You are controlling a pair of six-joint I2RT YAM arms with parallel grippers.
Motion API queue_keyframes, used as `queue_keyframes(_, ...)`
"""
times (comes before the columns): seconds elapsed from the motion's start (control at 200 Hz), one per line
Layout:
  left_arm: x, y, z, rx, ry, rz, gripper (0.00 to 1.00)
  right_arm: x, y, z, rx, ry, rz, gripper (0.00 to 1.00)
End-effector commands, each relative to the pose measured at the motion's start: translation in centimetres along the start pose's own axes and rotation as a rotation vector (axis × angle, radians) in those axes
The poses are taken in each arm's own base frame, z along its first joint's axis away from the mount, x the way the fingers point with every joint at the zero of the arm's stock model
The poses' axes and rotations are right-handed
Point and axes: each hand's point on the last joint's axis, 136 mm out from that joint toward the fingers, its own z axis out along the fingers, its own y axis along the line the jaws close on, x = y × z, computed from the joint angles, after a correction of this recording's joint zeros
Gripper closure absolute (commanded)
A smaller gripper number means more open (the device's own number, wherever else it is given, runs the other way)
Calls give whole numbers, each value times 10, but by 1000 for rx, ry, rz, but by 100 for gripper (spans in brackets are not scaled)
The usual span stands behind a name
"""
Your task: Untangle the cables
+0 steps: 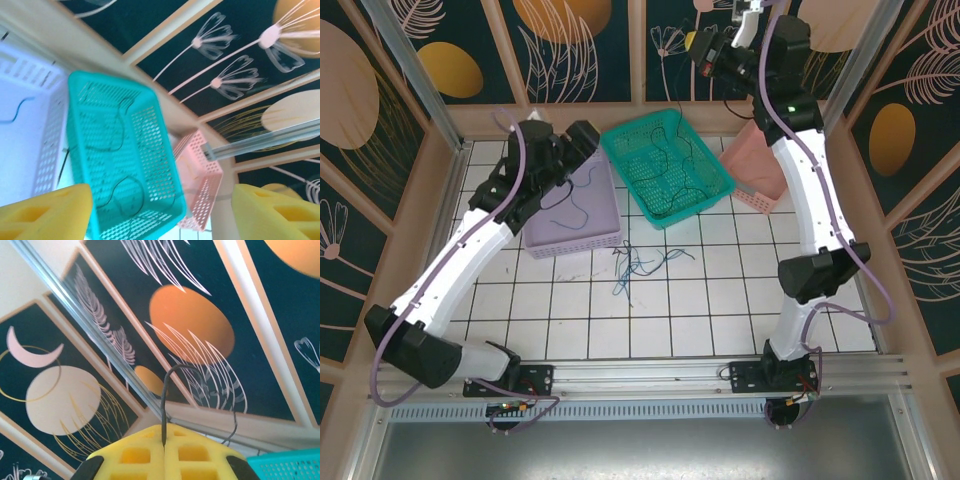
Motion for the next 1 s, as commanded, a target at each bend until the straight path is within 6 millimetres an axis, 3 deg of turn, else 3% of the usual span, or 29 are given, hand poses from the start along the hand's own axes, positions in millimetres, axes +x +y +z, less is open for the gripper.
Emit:
queue_keyframes(0.0,15,-1,-9,56,47,-28,29,19,-32,16,35,14,24,100)
queue_keyframes(0.27,50,20,-24,56,148,-50,32,131,-135,57,202,215,187,100)
queue_keyframes(0.44,64,35,-31,38,171,-68,33,200,-177,68,296,352,327,100)
queue_keyframes(0.546,72,39,-32,33,192,-76,33,228,-189,76,330,404,363,100)
queue_keyframes(0.666,86,43,-31,25,229,-76,34,241,-199,83,354,426,399,100)
queue_keyframes(0.741,96,47,-30,17,252,-79,34,242,-202,85,363,428,411,93)
queue_keyframes(0.906,120,66,-30,-30,308,-73,34,218,-191,81,364,376,391,62)
queue_keyframes(0.986,130,77,-31,-64,336,-66,34,202,-181,74,366,338,373,53)
queue_keyframes(0.996,135,86,-30,-86,347,-66,34,200,-179,73,366,334,371,52)
